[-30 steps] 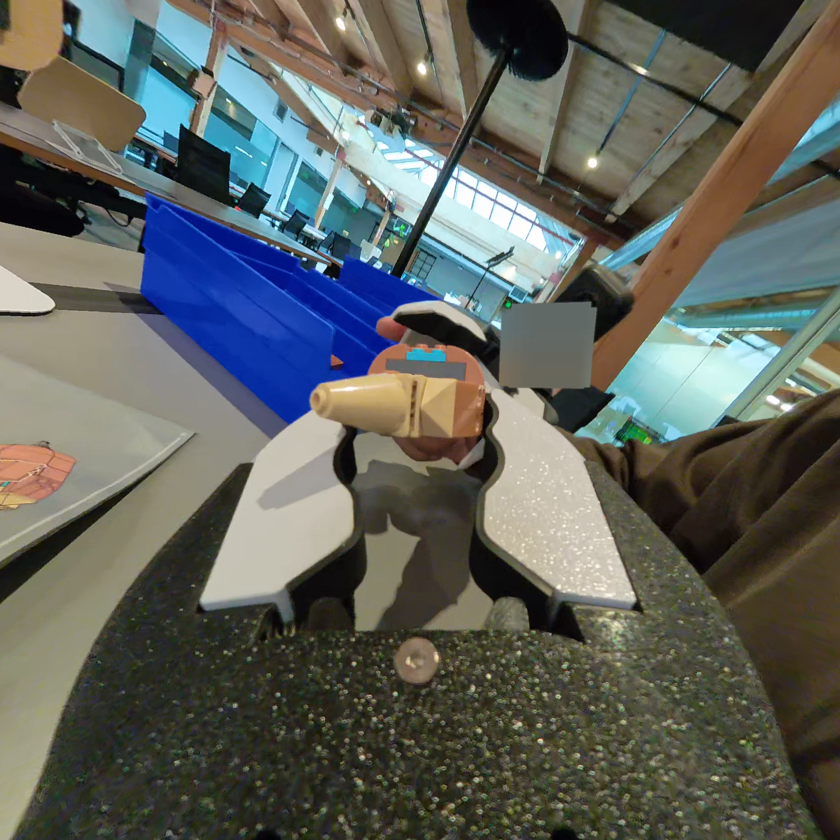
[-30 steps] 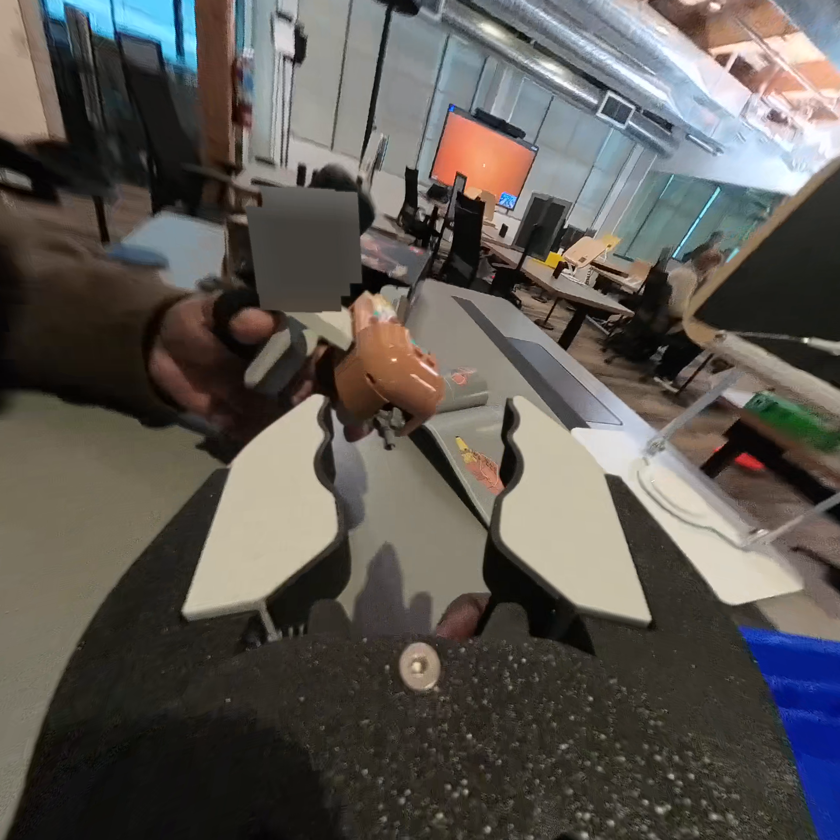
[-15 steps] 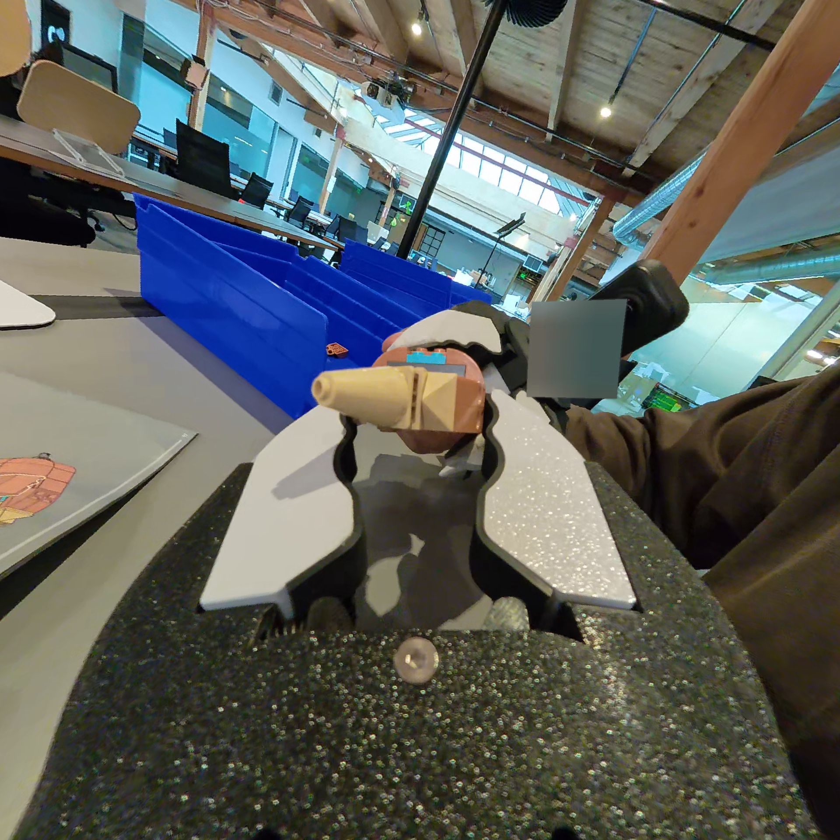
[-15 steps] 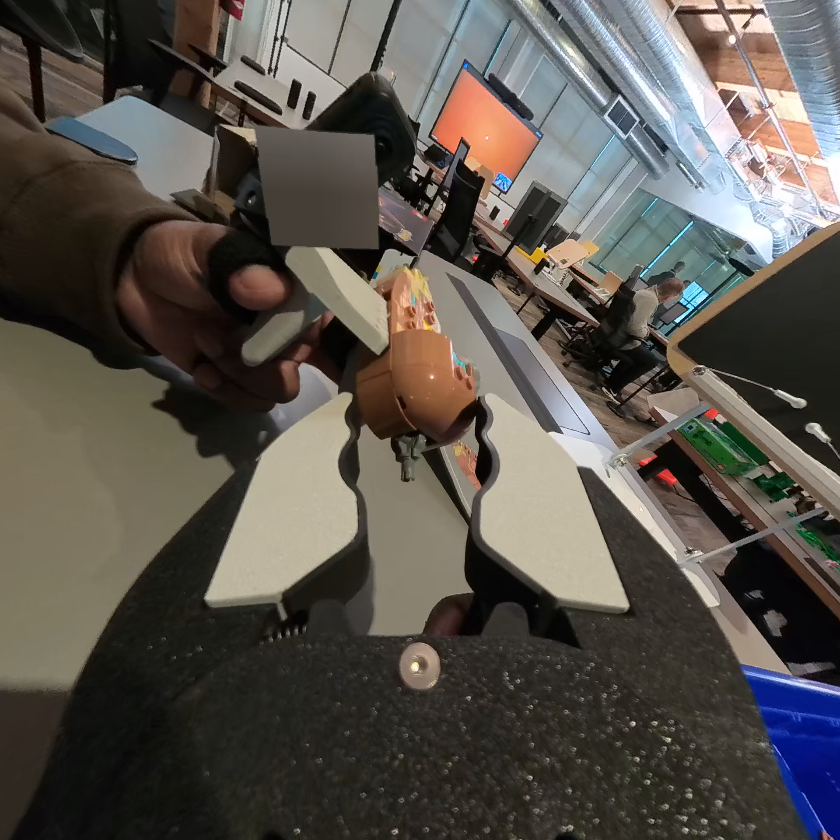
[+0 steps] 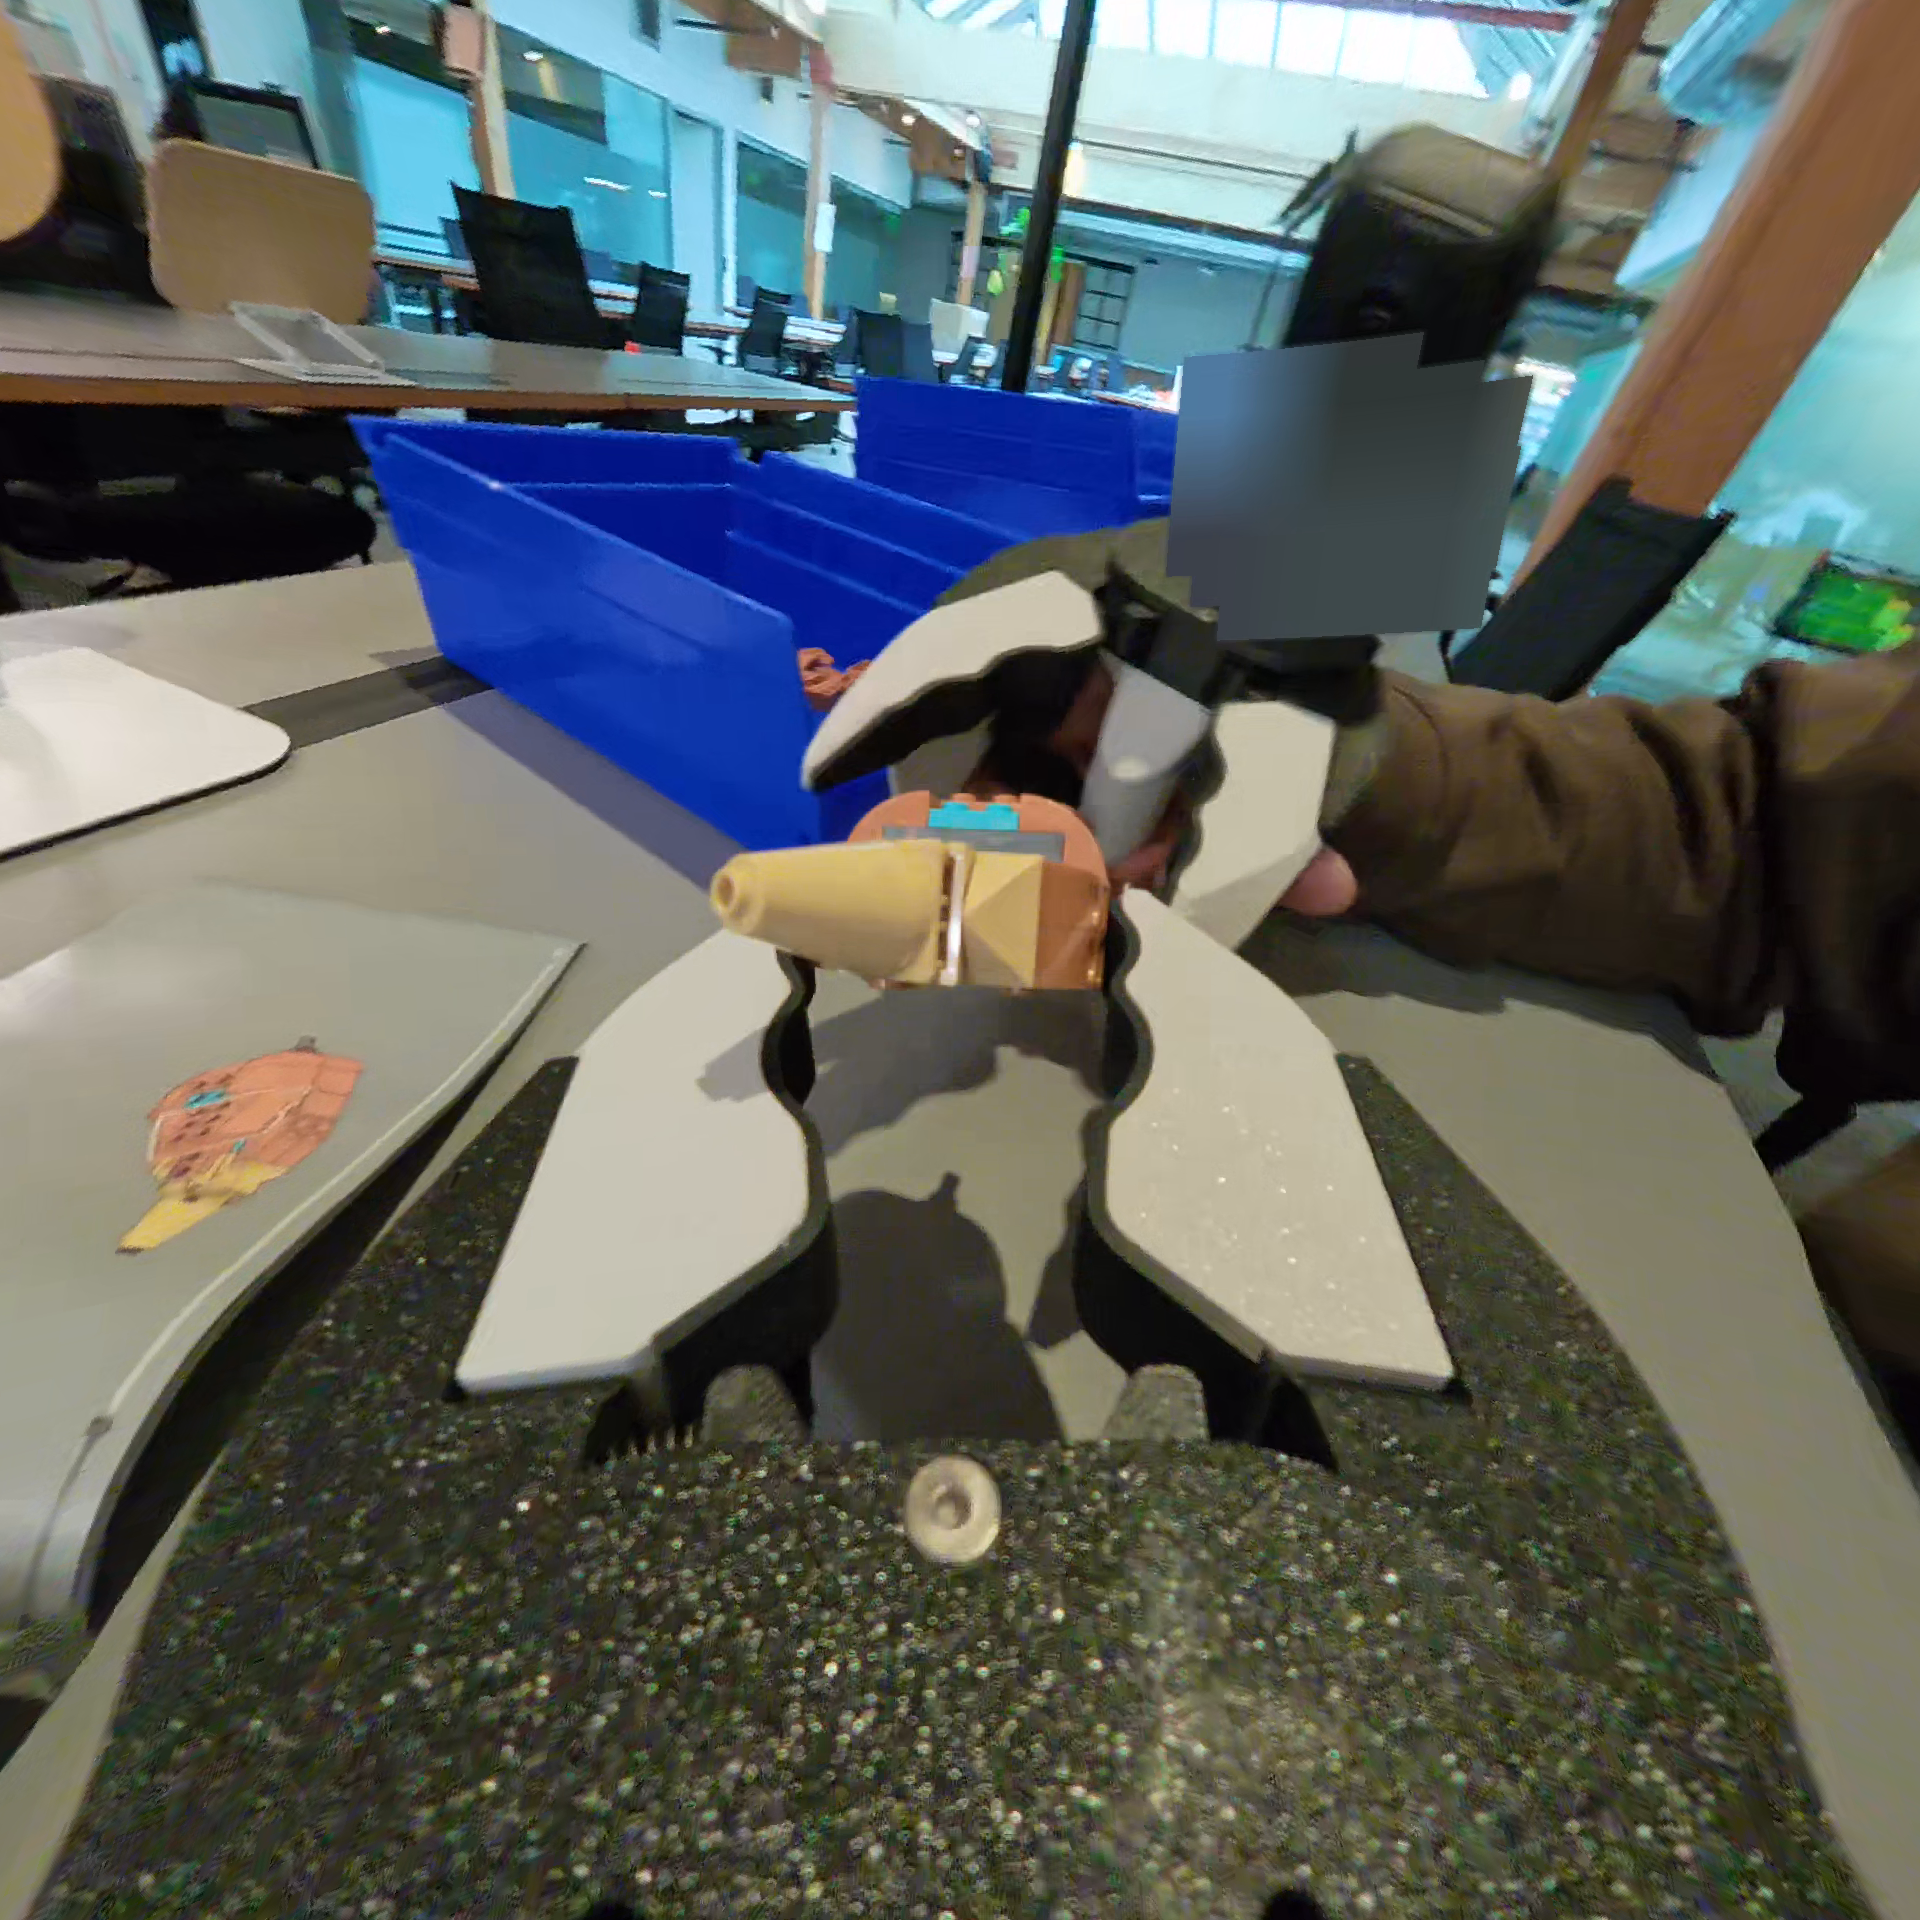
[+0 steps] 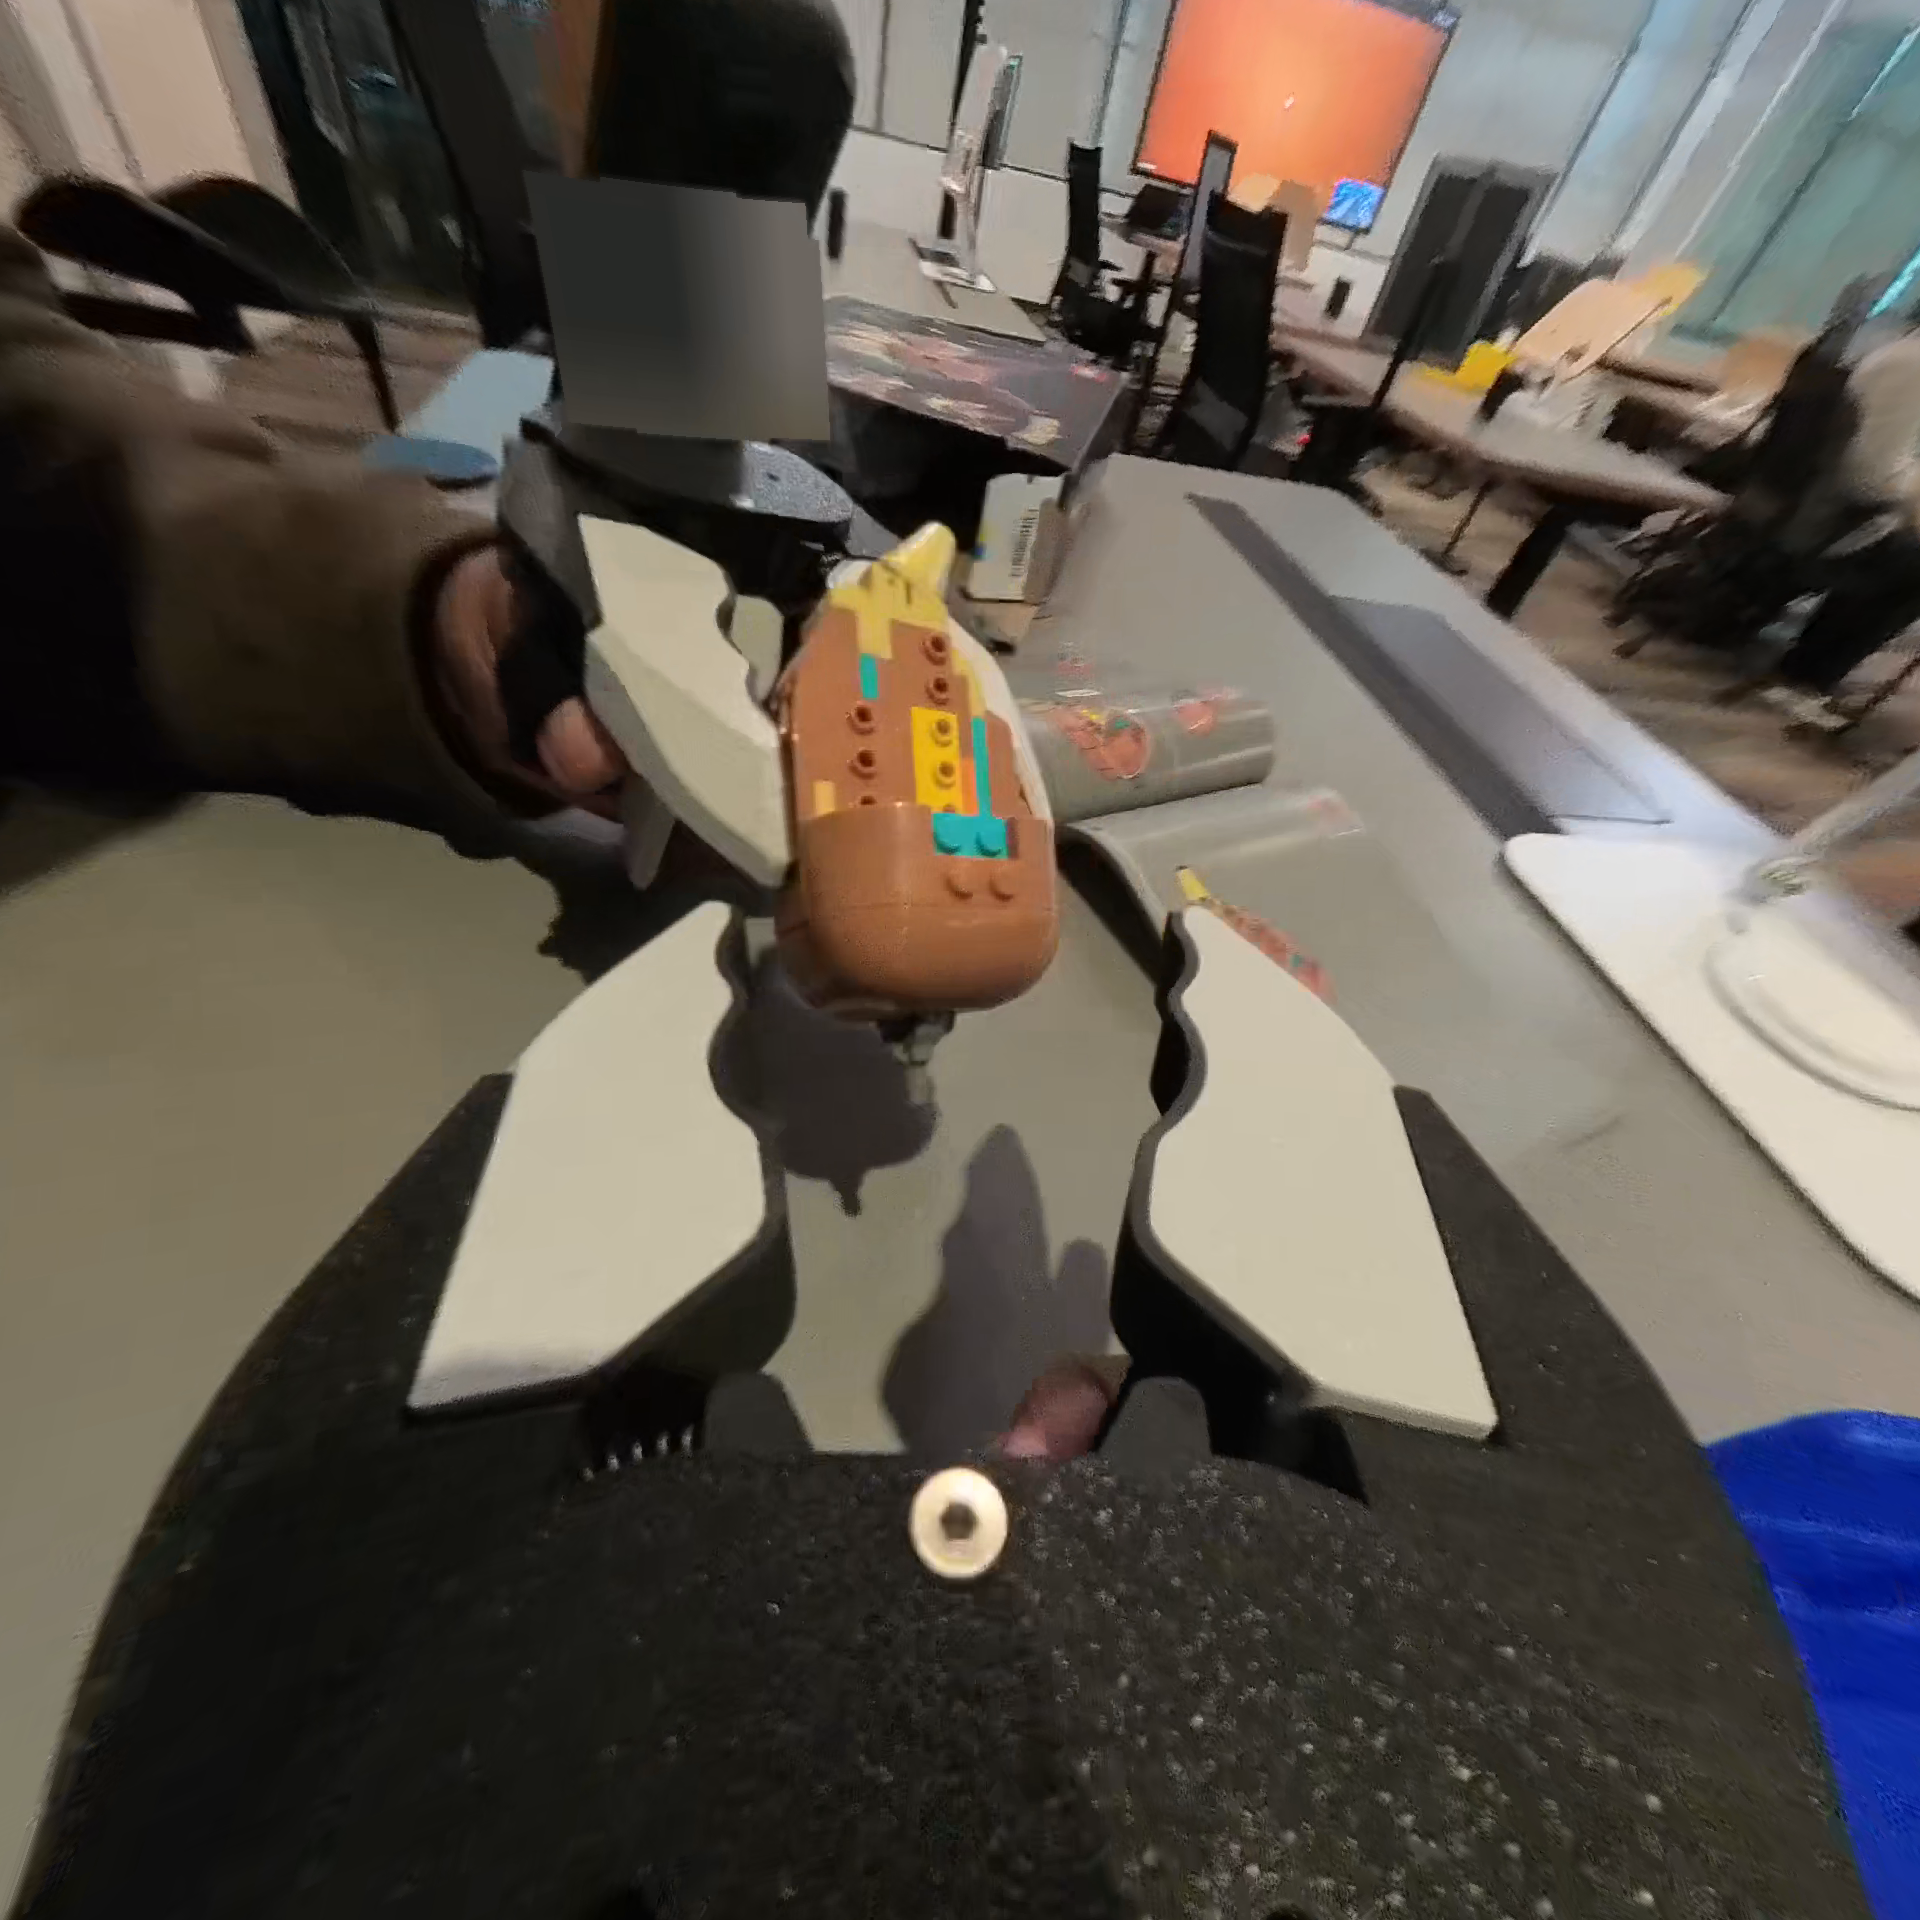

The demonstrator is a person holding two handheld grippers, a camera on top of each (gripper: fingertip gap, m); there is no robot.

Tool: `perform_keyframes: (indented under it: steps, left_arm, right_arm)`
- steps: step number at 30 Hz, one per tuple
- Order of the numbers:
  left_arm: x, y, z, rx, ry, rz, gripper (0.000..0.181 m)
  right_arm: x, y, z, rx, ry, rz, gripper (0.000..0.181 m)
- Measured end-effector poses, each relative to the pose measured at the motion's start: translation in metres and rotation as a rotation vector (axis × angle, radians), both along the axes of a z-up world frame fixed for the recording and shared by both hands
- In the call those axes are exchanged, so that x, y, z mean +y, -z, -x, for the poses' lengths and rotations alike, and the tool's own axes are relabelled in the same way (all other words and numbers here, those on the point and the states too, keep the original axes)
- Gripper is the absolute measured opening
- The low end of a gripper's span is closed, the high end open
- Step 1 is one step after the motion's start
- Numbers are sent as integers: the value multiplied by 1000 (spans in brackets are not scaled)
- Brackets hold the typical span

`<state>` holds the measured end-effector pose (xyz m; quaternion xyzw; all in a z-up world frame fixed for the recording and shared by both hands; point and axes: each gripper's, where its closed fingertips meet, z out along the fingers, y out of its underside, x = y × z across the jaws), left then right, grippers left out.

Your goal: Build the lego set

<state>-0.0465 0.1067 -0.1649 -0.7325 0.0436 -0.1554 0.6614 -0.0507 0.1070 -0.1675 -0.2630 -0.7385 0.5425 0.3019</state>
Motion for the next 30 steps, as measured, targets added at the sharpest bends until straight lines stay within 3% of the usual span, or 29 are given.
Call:
perform_keyframes:
  steps: [7,17,22,30]
  left_arm:
    - [-2,3,-18,108,85,-27,54]
    - [-5,16,-20,119,140,54,60]
    - [-8,24,-18,87,170,123,61]
    - [-30,60,4,180,160,372,66]
  right_arm:
    - [-14,8,-14,-68,-103,1,71]
    - [-11,28,-19,-109,-97,-123,54]
    - [-10,40,-19,-159,-96,-158,54]
    - [-8,65,-27,-262,-135,-271,54]
